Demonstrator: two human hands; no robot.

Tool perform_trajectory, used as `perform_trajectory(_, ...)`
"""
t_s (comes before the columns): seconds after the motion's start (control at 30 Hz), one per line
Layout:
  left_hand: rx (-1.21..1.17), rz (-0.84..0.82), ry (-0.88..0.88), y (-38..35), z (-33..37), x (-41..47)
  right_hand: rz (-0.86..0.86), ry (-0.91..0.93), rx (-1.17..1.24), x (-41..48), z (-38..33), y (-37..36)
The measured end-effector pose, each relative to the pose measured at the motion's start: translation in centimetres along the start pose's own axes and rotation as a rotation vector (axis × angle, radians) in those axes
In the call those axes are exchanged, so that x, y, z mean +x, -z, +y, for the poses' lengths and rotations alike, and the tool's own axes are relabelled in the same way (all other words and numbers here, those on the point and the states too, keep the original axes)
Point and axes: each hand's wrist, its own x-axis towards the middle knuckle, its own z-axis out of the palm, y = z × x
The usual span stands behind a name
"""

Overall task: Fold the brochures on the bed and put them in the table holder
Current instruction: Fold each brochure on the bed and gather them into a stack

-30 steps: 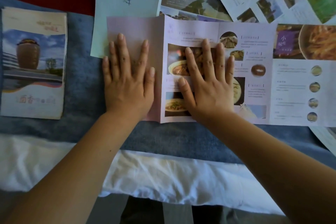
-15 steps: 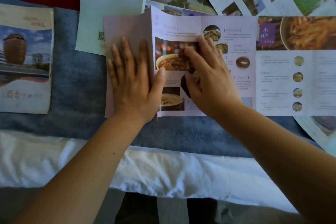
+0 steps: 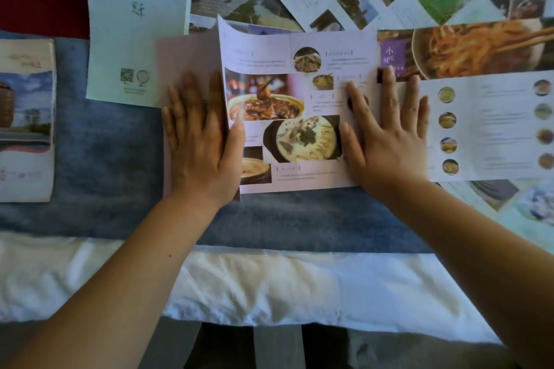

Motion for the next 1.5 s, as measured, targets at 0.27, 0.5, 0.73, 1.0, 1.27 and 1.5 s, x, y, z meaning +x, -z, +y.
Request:
perform_trajectory(0.27,-0.06,-0.062,-0.124,-1.5,6.0,-0.2,-0.024,0.009,0.053,-0.2,-0.5,0.1)
perform_trajectory(0.5,-0.099,-0.039,-0.123,-2.9,9.7,-0.3,0.044,0.026,0.03,-0.9,4.3,1.6)
perform_trajectory(0.73,-0.041,-0.041,-0.139,-4.0,13.2,0.1,0.042,-0.009,0.01,-1.3,11.0,1.9)
perform_trajectory(1.0,0.05,-0.08,-0.031,-6.6,17.3,1.2,0.076,-0.015,0.069,-1.4,10.7,0.6)
perform_trajectory(1.27,0.34,-0.033,-0.052,-10.0,16.8,1.8,0.088,-0.002,0.078,-1.3,10.9,0.0)
perform_trajectory(1.5,0.368,0.041,-0.109,-10.3,15.5,2.2,0.058,-0.005,0.096,-1.6,10.0,0.5)
